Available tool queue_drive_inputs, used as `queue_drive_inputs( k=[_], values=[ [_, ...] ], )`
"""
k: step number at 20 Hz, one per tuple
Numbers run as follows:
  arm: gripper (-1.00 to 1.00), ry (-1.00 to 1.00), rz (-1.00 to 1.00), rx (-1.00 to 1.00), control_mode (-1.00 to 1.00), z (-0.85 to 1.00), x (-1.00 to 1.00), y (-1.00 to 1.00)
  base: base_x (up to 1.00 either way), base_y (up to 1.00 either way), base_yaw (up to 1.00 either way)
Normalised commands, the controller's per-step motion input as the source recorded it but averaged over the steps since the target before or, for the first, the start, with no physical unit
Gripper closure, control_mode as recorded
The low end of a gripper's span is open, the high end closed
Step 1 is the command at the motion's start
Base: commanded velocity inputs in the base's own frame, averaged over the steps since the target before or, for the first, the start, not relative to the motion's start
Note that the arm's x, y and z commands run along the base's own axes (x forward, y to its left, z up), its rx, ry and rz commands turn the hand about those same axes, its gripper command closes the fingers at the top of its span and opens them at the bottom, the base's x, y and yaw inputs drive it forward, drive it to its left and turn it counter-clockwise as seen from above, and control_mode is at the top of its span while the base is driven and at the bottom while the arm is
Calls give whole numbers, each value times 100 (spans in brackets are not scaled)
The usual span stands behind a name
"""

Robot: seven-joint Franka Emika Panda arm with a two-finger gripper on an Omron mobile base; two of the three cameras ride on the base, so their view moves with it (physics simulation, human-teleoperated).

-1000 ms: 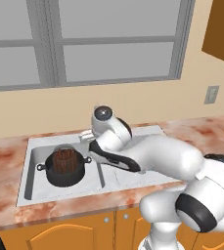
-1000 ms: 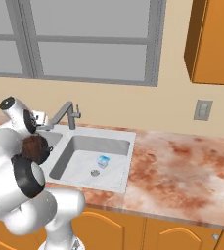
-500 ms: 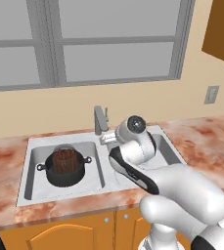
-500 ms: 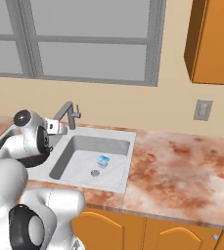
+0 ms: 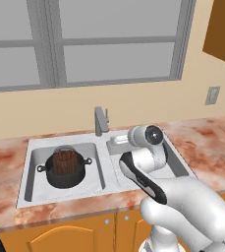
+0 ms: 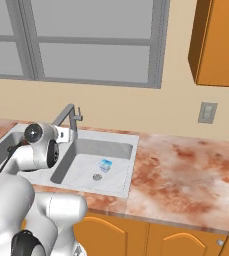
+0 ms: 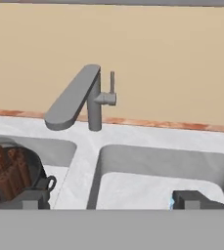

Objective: Pick the jar and pot and place them in the sink. Then turn on the water.

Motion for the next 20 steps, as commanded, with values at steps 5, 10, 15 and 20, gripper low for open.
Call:
queue_drive_inputs(
  k=[5,10,15,20],
  values=[
    [-100,-11,0,0,-100,0,0,-1,0,0,0],
    [-100,-18,0,2,-100,0,0,-28,0,0,0],
    [-100,-13,2,4,-100,0,0,-40,0,0,0],
    [-100,-11,2,0,-100,-1,0,-18,0,0,0]
  ],
)
